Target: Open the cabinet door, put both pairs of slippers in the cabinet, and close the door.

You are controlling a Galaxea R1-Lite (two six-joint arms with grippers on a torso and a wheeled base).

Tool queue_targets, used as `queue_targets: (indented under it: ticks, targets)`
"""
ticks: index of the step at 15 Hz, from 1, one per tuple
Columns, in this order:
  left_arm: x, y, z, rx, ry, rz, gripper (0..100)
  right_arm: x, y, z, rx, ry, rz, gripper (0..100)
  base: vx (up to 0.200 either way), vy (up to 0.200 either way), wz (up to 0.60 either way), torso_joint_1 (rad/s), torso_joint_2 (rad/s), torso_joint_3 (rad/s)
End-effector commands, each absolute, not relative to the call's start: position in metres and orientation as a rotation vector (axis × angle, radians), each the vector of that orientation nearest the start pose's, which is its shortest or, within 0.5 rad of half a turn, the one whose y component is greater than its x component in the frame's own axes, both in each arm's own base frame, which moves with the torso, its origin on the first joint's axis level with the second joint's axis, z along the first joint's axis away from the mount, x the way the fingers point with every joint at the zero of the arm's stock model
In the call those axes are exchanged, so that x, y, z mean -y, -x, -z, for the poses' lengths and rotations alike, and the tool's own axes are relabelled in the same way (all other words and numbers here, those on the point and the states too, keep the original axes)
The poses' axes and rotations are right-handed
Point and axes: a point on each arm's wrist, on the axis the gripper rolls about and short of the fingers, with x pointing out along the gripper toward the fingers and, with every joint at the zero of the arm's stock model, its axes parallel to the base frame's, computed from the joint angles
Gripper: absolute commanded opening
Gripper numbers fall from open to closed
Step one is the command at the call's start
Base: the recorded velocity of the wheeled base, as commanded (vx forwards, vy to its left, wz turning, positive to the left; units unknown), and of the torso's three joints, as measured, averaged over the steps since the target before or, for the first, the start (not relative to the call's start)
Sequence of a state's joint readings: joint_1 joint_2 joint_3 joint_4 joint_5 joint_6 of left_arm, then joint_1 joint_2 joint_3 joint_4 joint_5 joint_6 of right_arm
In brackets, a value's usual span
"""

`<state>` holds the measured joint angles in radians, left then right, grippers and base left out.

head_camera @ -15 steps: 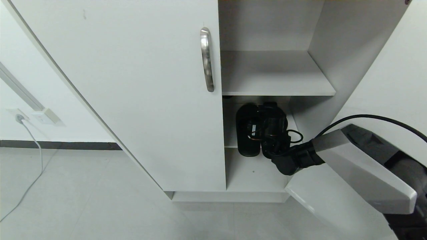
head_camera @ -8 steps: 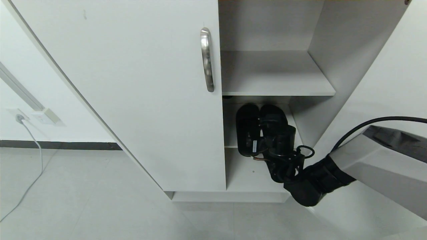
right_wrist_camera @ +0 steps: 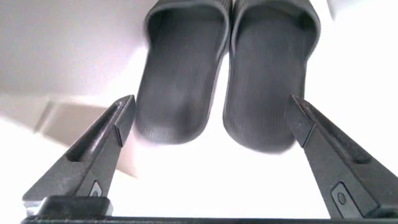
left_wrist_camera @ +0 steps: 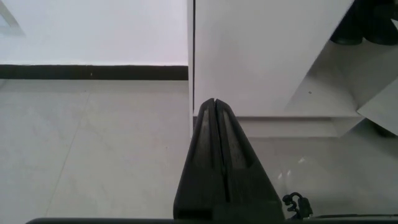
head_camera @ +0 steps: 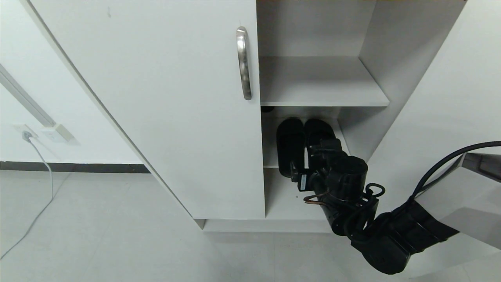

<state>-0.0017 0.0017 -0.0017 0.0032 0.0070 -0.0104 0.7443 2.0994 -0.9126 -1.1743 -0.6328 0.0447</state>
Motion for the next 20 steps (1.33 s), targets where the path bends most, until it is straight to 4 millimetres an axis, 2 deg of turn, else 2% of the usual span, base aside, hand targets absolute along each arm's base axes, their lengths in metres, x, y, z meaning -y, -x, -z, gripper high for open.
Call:
queue_targets:
  ticks: [1,3,20]
  targets:
    - [-0.0002,0.0227,-0.0757,-0.005,0.011,-0.006,0,-0.2522,-0.2893,-0.1272,-0.006,-0.041,-0.120,100,-0.200,0.000,0.00,-0.007,0.00,0.007]
    - [-0.0002,0.0227,-0.0757,-0.005,0.011,-0.006,0,-0.2536,-0.2882,-0.1272,-0.006,-0.040,-0.124,100,-0.200,0.000,0.00,0.000,0.00,0.000]
    - [-0.0001,0.0228,-0.0756,-0.003,0.008,-0.003,0,-0.2536,-0.2882,-0.1261,-0.010,-0.034,-0.124,100,0.000,0.000,0.00,0.000,0.00,0.016]
